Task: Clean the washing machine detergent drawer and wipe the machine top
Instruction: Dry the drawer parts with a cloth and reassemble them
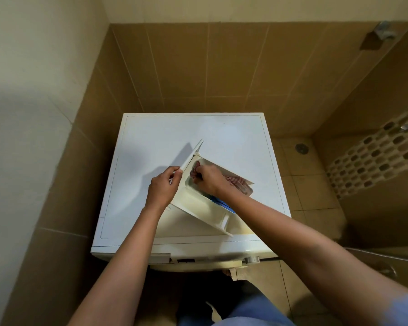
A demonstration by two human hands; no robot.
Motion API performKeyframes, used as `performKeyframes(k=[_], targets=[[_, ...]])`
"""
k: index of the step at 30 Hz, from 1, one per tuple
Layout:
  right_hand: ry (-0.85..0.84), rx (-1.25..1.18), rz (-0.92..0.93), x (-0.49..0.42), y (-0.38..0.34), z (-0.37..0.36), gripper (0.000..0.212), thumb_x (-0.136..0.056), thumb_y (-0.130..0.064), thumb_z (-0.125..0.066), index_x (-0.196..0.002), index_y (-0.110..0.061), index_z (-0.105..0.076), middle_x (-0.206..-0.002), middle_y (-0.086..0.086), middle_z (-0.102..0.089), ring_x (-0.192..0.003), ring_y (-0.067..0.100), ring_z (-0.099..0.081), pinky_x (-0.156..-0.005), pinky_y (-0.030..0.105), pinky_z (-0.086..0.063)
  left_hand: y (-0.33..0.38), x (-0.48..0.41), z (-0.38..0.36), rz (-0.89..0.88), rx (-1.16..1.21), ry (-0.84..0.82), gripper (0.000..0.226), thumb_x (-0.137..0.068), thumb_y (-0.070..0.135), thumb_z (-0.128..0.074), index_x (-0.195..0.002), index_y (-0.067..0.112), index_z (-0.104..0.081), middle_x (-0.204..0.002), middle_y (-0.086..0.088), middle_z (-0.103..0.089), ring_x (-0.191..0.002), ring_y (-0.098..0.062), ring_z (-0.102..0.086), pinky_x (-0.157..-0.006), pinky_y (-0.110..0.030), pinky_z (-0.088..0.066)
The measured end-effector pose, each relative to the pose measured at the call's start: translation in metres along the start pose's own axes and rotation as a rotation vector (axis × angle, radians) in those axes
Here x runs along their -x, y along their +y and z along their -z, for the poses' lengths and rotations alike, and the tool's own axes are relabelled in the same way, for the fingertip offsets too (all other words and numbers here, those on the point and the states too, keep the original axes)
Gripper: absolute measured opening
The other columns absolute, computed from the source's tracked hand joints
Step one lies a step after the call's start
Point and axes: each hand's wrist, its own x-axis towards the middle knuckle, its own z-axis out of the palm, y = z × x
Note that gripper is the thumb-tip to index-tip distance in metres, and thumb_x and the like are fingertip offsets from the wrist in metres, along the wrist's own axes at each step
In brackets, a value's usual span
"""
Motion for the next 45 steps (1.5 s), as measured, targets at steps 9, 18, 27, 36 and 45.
performKeyframes(k=[9,18,27,36,45], targets=[[0.355,-0.372,-0.138,0.003,-0.02,0.002,0.025,-0.094,-0.019,-0.044,-0.109,-0.009,-0.061,-0.101,0.012,-0.068,-0.088,0.026,-0.063,-0.075,0.035,-0.046,-0.004,-0.002,0.001,0.034,0.075,0.001,0.029,-0.097,0.045,-0.049,-0.113,0.029,-0.066,-0.102,0.007,-0.067,-0.093,-0.013,-0.059,-0.082,-0.027,-0.043],[0.168,0.107,0.192,0.039,-0.028,-0.057,0.036,-0.09,-0.018,-0.045,-0.121,-0.003,-0.054,-0.14,0.015,-0.05,-0.142,0.026,-0.029,-0.118,0.043,0.001,-0.007,-0.005,0.0,0.065,0.115,0.022,0.027,-0.096,0.045,-0.05,-0.109,0.03,-0.069,-0.094,0.007,-0.071,-0.089,-0.016,-0.063,-0.086,-0.031,-0.049],[0.256,0.375,0.508,0.012,0.021,-0.017,0.026,-0.09,-0.028,-0.044,-0.098,-0.011,-0.062,-0.112,0.007,-0.069,-0.111,0.023,-0.062,-0.11,0.045,-0.036,-0.006,-0.002,0.003,0.063,0.108,0.004,0.034,-0.096,0.049,-0.048,-0.114,0.029,-0.067,-0.102,0.009,-0.068,-0.095,-0.014,-0.06,-0.085,-0.027,-0.045],[0.383,-0.063,-0.209,-0.007,0.034,0.037,0.032,-0.096,-0.023,-0.037,-0.118,-0.01,-0.057,-0.098,0.009,-0.066,-0.087,0.027,-0.062,-0.074,0.033,-0.047,0.002,0.003,0.003,0.042,0.004,0.016,0.036,-0.099,0.048,-0.04,-0.116,0.028,-0.064,-0.093,0.005,-0.064,-0.098,-0.017,-0.06,-0.097,-0.039,-0.043],[0.871,-1.416,-0.432,0.014,0.069,0.129,0.024,-0.097,-0.028,-0.042,-0.082,-0.016,-0.056,-0.076,0.004,-0.06,-0.071,0.021,-0.064,-0.064,0.028,-0.053,-0.004,0.001,-0.008,-0.472,-0.464,0.286,0.027,-0.094,0.012,-0.058,-0.121,0.006,-0.056,-0.115,-0.013,-0.064,-0.107,-0.031,-0.061,-0.113,-0.063,-0.02]])
